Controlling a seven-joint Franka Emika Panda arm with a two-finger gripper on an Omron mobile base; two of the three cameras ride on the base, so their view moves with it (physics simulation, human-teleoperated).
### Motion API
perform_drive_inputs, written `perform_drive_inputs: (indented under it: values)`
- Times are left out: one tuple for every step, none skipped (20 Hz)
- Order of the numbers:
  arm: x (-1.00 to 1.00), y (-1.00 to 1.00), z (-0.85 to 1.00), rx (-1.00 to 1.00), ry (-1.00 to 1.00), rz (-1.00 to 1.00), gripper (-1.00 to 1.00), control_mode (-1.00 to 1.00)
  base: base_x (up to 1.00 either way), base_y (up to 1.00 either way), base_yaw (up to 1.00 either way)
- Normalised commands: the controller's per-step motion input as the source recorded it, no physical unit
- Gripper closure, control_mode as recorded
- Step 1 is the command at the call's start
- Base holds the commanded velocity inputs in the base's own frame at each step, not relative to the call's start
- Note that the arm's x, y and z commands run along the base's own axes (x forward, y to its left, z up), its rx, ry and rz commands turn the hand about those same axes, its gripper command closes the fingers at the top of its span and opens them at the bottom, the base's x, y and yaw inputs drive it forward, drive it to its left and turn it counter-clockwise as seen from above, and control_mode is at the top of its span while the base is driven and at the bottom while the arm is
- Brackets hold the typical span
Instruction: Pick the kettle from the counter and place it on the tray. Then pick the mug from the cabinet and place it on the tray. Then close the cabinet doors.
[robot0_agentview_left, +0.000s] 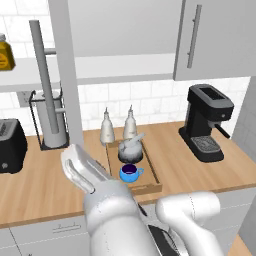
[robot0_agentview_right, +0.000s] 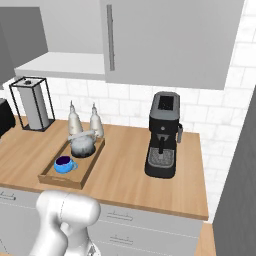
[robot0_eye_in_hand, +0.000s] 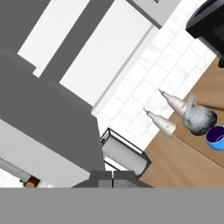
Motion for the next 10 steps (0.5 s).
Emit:
perform_drive_inputs:
  values:
    - [0.0, 0.78, -0.09, -0.01, -0.06, -0.11, 1.0, -1.0, 0.0, 0.0, 0.0]
    - [0.0, 0.77, -0.05, -0.02, -0.03, -0.16, 1.0, -1.0, 0.0, 0.0, 0.0]
    - [0.0, 0.68, -0.05, -0.04, 0.0, -0.17, 1.0, -1.0, 0.0, 0.0, 0.0]
    - [0.0, 0.66, -0.1, -0.04, 0.0, -0.18, 1.0, -1.0, 0.0, 0.0, 0.0]
    - [0.0, 0.64, -0.1, -0.05, 0.0, -0.18, 1.0, -1.0, 0.0, 0.0, 0.0]
    - [0.09, 0.71, -0.16, -0.05, 0.0, -0.23, 1.0, -1.0, 0.0, 0.0, 0.0]
    - [0.41, 0.84, -0.2, -0.07, 0.0, -0.27, 1.0, -1.0, 0.0, 0.0, 0.0]
    - [0.76, 0.94, -0.2, -0.07, 0.0, -0.31, 1.0, -1.0, 0.0, 0.0, 0.0]
    - [0.9, 1.0, -0.14, -0.09, -0.04, -0.33, 1.0, -1.0, 0.0, 0.0, 0.0]
    - [0.98, 1.0, 0.0, -0.06, -0.1, -0.32, 1.0, -1.0, 0.0, 0.0, 0.0]
